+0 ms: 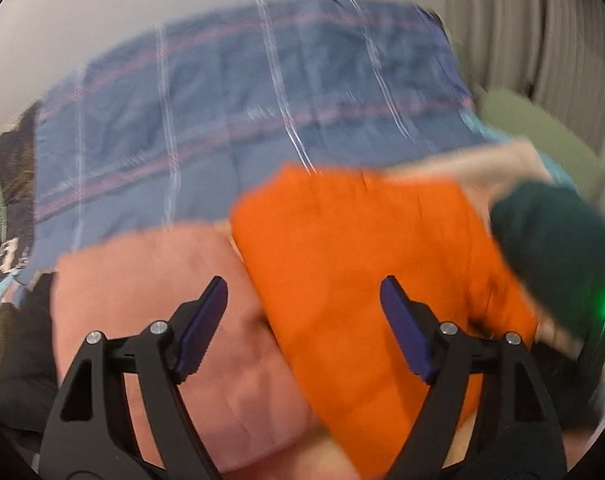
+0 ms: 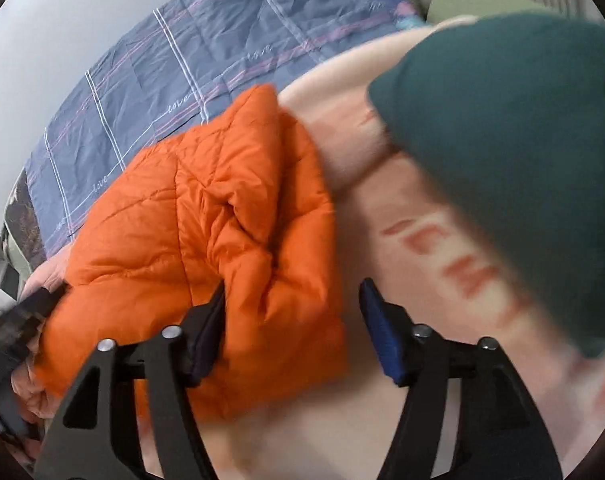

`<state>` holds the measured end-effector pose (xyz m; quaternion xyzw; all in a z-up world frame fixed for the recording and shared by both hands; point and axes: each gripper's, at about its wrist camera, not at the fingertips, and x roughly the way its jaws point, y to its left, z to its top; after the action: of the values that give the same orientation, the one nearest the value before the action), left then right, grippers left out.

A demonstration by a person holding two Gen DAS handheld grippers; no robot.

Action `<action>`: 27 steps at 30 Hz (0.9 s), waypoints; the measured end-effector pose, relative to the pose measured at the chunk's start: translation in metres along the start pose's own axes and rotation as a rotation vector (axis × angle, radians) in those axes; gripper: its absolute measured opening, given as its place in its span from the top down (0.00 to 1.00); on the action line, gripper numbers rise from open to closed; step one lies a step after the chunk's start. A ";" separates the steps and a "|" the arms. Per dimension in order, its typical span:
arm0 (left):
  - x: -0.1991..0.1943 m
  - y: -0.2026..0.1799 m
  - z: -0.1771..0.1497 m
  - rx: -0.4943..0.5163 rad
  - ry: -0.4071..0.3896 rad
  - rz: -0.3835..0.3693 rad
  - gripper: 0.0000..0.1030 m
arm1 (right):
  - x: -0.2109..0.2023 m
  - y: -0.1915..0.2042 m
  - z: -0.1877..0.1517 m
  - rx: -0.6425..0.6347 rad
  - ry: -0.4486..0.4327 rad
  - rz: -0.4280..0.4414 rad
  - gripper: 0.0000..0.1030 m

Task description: Fold large clothes

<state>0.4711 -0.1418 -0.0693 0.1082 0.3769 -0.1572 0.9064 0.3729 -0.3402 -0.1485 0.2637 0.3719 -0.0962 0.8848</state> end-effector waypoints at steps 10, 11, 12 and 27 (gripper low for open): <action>-0.088 -0.002 -0.064 -0.083 -0.085 -0.076 0.16 | -0.185 -0.010 -0.079 -0.309 -0.225 0.013 0.14; -0.108 -0.009 -0.071 -0.060 -0.115 -0.079 0.11 | -0.203 -0.013 -0.086 -0.302 -0.244 0.018 0.13; -0.124 -0.018 -0.077 -0.037 -0.141 -0.079 0.05 | -0.215 -0.014 -0.092 -0.295 -0.256 0.021 0.09; -0.344 -0.076 -0.212 0.057 -0.386 0.011 0.02 | -0.365 0.004 -0.194 -0.302 -0.392 -0.047 0.01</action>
<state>0.0765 -0.0761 0.0251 0.1038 0.1910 -0.1807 0.9592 -0.0013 -0.2420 -0.0015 0.0959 0.2094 -0.1095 0.9669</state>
